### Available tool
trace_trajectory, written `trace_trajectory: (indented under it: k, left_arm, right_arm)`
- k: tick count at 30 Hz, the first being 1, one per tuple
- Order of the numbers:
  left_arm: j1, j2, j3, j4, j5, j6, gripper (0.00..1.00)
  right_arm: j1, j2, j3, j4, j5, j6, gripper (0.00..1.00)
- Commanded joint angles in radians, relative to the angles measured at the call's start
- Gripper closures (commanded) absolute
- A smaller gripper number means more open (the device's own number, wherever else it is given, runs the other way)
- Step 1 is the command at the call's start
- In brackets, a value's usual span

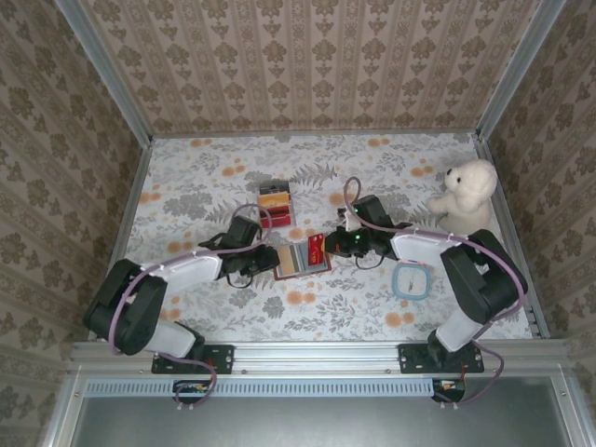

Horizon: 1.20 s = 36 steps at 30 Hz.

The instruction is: Take the credit cards out of the card holder

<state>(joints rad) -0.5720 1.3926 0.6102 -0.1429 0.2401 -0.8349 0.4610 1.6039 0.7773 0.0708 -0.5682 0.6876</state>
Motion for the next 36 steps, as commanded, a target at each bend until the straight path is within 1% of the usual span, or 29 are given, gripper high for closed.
trace_trajectory:
  k: [1, 3, 6, 9, 11, 14, 18, 20, 23, 25, 27, 30, 36]
  left_arm:
    - [0.021, -0.073, 0.061, -0.061, 0.032, 0.024, 0.54]
    - [0.035, -0.102, 0.062, -0.030, 0.074, 0.015, 0.43]
    - [0.044, -0.143, 0.053, 0.040, 0.136, 0.008, 0.25]
    - [0.048, -0.178, 0.047, 0.085, 0.148, -0.007, 0.13]
    - [0.054, -0.190, 0.030, 0.150, 0.183, -0.035, 0.09]
    - [0.065, -0.184, 0.016, 0.272, 0.271, -0.101, 0.08]
    - [0.066, -0.161, 0.014, 0.421, 0.358, -0.175, 0.07]
    - [0.066, -0.154, 0.014, 0.462, 0.373, -0.192, 0.09]
    - [0.067, -0.138, 0.019, 0.492, 0.386, -0.195, 0.14]
    - [0.067, -0.119, 0.015, 0.541, 0.396, -0.211, 0.23]
    - [0.067, -0.093, 0.013, 0.598, 0.439, -0.235, 0.33]
    - [0.072, -0.072, 0.007, 0.638, 0.443, -0.236, 0.46]
    - [0.089, -0.078, -0.012, 0.667, 0.438, -0.222, 0.65]
  right_arm:
    - [-0.019, -0.068, -0.027, 0.030, -0.043, 0.023, 1.00]
    - [-0.022, -0.089, -0.029, 0.079, -0.086, 0.046, 1.00]
    - [-0.022, -0.100, -0.029, 0.184, -0.150, 0.110, 1.00]
    - [-0.020, -0.089, -0.030, 0.319, -0.200, 0.201, 1.00]
    - [-0.018, -0.068, -0.030, 0.422, -0.232, 0.274, 1.00]
    - [-0.012, -0.039, -0.027, 0.540, -0.262, 0.363, 1.00]
    - [-0.006, -0.027, -0.018, 0.586, -0.277, 0.398, 1.00]
    - [-0.004, -0.021, -0.013, 0.597, -0.286, 0.409, 1.00]
    - [0.002, -0.012, -0.013, 0.631, -0.302, 0.428, 1.00]
    - [0.006, -0.006, -0.012, 0.648, -0.311, 0.437, 1.00]
    - [0.008, -0.001, -0.007, 0.654, -0.317, 0.441, 1.00]
    - [0.010, 0.007, -0.001, 0.654, -0.323, 0.441, 1.00]
    - [0.010, 0.011, -0.006, 0.654, -0.323, 0.431, 1.00]
